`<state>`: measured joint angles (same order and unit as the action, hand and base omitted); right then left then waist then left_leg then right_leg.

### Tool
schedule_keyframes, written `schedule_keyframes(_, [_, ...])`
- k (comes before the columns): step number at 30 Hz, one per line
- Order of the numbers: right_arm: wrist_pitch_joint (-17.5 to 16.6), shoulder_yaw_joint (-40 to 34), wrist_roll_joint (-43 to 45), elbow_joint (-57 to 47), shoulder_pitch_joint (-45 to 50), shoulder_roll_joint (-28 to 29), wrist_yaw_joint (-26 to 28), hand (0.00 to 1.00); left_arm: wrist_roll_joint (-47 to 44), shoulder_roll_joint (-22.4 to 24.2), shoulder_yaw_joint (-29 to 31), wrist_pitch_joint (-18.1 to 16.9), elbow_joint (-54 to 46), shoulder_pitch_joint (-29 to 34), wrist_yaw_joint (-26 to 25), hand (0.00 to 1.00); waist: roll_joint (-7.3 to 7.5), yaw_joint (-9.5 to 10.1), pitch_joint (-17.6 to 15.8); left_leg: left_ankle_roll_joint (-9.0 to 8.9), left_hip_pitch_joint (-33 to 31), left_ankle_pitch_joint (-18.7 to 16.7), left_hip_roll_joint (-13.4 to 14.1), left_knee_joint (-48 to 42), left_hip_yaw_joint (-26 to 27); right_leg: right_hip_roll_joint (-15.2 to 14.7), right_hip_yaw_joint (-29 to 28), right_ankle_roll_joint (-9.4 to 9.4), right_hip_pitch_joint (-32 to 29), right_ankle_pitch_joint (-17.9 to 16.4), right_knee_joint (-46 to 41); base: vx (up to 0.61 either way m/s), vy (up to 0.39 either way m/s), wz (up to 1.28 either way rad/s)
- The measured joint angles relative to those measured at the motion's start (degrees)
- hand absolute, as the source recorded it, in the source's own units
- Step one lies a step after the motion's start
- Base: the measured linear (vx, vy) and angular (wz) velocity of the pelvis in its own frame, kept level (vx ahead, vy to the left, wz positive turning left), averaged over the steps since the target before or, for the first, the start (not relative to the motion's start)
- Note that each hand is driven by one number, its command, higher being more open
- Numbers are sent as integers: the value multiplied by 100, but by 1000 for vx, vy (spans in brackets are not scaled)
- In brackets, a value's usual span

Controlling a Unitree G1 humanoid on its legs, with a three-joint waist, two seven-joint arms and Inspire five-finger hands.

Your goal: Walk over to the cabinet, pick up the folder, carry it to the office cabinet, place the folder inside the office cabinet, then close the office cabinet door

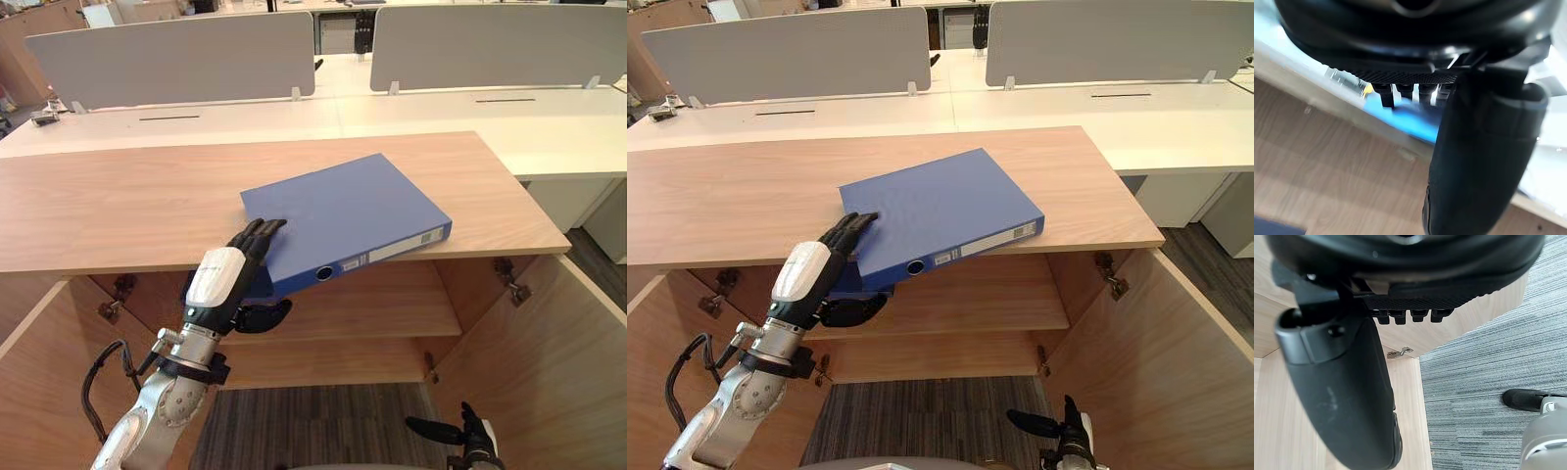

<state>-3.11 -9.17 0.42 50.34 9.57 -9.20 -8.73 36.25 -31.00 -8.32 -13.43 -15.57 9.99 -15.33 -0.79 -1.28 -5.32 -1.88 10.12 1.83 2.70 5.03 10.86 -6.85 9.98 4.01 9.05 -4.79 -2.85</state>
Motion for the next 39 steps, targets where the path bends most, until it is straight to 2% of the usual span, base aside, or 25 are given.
schedule_keyframes(6, [3,69,3,0,-36,9,3,100,204,16,-2,-56,-8,-465,-272,0,38,-48,14,6,32,-4,-43,3,-10,-25,-18,1,84,83,153,2,3,-1])
schedule_keyframes(10, [9,66,4,1,-32,8,0,100,193,117,-38,-11,-2,-487,-286,0,47,-118,24,7,41,-4,-45,7,-9,-25,-31,19,100,112,192,-35,-5,-2])
schedule_keyframes(15, [55,67,2,13,-16,19,-2,100,-83,480,-61,-15,-7,-422,-234,0,50,-118,23,7,41,-6,-52,33,-8,-34,-41,36,97,124,223,-23,-3,-1])
schedule_keyframes(22, [97,67,2,125,-46,50,-1,100,-1343,1161,-152,-33,-450,-112,-70,0,54,-116,28,-1,14,-14,-44,8,47,-26,-118,70,49,145,224,5,-4,-5])
schedule_keyframes(28, [115,58,127,87,-37,157,-48,100,-2840,1682,-565,-67,-982,27,-23,0,70,-121,40,-3,-58,-18,-12,7,163,0,-268,75,-104,168,162,-15,-12,-12])
schedule_keyframes(33, [99,42,658,-965,254,477,-91,100,-4127,2127,-552,-48,-1292,225,191,0,86,-143,31,0,-70,-28,18,6,359,37,-463,66,-244,210,98,-33,-8,-21])
schedule_keyframes(39, [-94,-33,1218,-3198,761,997,-99,100,-5247,2488,-410,-52,-1817,337,464,0,115,-211,18,12,-81,-95,25,4,680,66,-798,86,-444,302,93,-24,9,-28])
